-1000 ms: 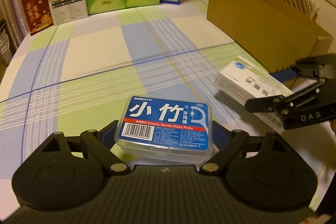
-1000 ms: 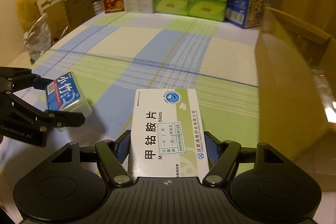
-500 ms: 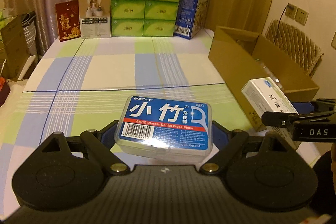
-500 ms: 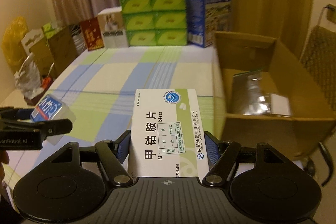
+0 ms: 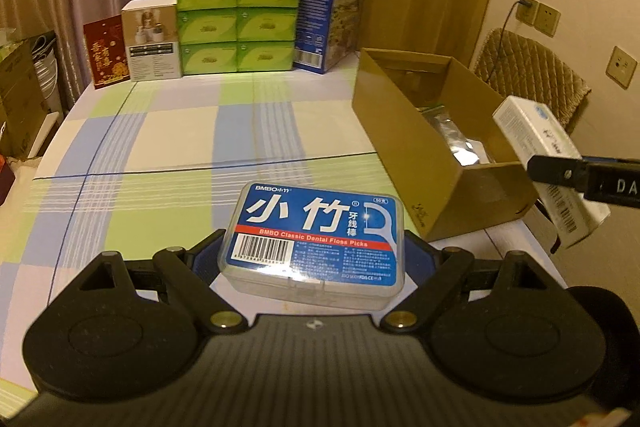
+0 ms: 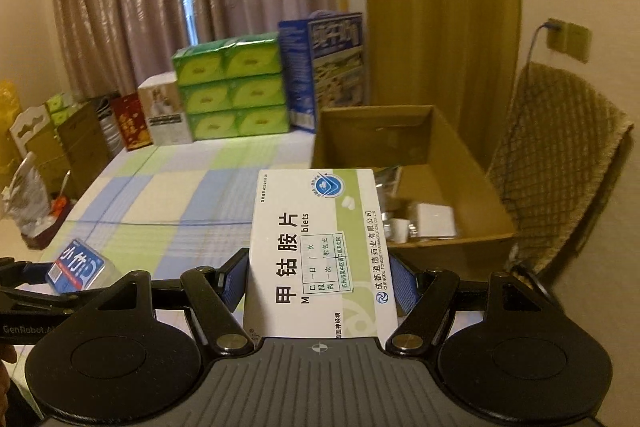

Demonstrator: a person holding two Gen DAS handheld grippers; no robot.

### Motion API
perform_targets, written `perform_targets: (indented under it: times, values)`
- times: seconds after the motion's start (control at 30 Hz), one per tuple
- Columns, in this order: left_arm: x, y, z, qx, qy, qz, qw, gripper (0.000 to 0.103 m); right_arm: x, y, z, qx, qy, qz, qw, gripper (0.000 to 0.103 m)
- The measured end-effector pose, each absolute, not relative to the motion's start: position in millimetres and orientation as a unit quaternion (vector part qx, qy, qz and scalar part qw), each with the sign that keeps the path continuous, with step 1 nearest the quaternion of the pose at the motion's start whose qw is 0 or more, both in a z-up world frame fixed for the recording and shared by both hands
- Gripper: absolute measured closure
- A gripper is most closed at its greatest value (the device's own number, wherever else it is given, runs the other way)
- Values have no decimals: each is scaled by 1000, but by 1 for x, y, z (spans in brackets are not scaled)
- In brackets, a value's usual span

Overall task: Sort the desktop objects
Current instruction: 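Carry the floss box and medicine box over the cardboard box with both tools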

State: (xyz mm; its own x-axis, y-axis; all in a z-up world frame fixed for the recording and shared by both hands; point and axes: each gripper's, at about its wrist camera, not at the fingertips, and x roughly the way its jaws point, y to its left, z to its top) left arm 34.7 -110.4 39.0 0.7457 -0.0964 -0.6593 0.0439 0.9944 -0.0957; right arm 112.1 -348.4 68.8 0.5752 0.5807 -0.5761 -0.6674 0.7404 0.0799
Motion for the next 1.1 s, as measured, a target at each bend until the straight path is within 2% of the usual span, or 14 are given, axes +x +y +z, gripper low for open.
perform_targets:
  times: [1.1]
  values:
    - [97,-197,47,-20,360,-100,927,17,185,-400,76,-49,293,298,907,35]
